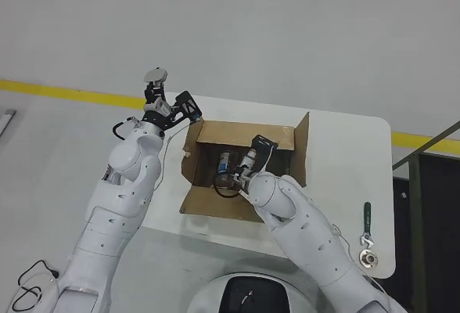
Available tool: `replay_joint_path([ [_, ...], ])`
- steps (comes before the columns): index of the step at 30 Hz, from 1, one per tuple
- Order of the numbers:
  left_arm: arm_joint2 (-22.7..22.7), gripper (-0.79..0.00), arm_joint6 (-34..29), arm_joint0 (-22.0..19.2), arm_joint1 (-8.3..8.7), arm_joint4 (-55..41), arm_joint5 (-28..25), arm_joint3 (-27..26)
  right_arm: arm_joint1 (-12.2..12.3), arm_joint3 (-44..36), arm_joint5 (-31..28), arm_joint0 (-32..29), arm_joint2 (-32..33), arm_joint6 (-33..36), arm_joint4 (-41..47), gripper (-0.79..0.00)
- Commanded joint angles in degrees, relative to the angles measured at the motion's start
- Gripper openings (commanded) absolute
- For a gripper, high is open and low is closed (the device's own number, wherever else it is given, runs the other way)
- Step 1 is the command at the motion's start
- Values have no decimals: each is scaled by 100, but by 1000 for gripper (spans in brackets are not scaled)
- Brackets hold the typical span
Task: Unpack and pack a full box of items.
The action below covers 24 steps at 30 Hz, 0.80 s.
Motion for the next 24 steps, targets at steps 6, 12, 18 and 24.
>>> replay_joint_path([
  [6,0,0,0,0,0,0,0,0,-16,226,-128,132,-28,72,-143,-252],
  [12,0,0,0,0,0,0,0,0,-4,-93,-427,150,-59,194,-311,-274],
  [18,0,0,0,0,0,0,0,0,201,-1577,-578,-84,112,1190,-1170,-711],
  [24,0,0,0,0,0,0,0,0,509,-3398,-714,-681,903,2487,-2290,-785],
])
